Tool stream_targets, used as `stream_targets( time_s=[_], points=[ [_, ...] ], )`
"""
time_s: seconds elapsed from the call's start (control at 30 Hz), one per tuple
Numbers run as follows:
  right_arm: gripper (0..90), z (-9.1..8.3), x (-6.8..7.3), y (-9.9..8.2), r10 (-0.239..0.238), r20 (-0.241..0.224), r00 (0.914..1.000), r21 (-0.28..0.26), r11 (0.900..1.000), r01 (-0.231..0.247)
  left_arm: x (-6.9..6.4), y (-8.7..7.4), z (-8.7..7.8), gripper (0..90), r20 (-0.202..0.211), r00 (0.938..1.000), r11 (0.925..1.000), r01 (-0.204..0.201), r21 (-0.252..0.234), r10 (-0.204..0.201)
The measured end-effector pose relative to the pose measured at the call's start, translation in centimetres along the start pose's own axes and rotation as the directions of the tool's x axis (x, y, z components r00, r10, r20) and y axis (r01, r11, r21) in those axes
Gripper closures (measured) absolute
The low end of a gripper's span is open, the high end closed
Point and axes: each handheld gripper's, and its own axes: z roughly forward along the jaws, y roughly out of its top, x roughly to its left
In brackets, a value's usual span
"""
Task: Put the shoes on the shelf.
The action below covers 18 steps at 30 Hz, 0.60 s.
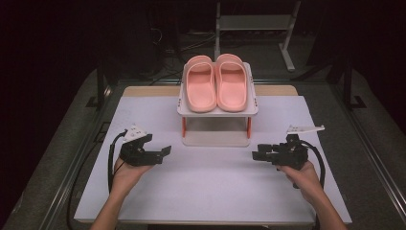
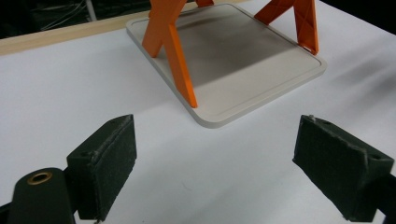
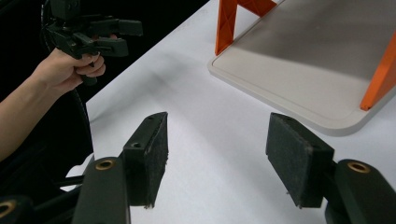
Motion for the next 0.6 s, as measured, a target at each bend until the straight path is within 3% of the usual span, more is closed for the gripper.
stream_targets(
  time_s=[0.27, 0.6],
  points=[
    [36.0, -0.3, -0.3, -0.9, 0.016, 0.004, 0.9999, 0.008, 0.9998, -0.016, 0.1, -0.8, -0.3, 11.9, -0.010, 0.9999, 1.0000, 0.007, -0.004, -0.008],
    [32.6, -0.9, -0.8, -2.7, 0.048, 0.009, 0.9988, 0.000, 0.9989, -0.048, 0.0, -3.0, -0.3, 11.2, -0.015, 0.9988, 0.9989, 0.046, -0.010, -0.047]
  ],
)
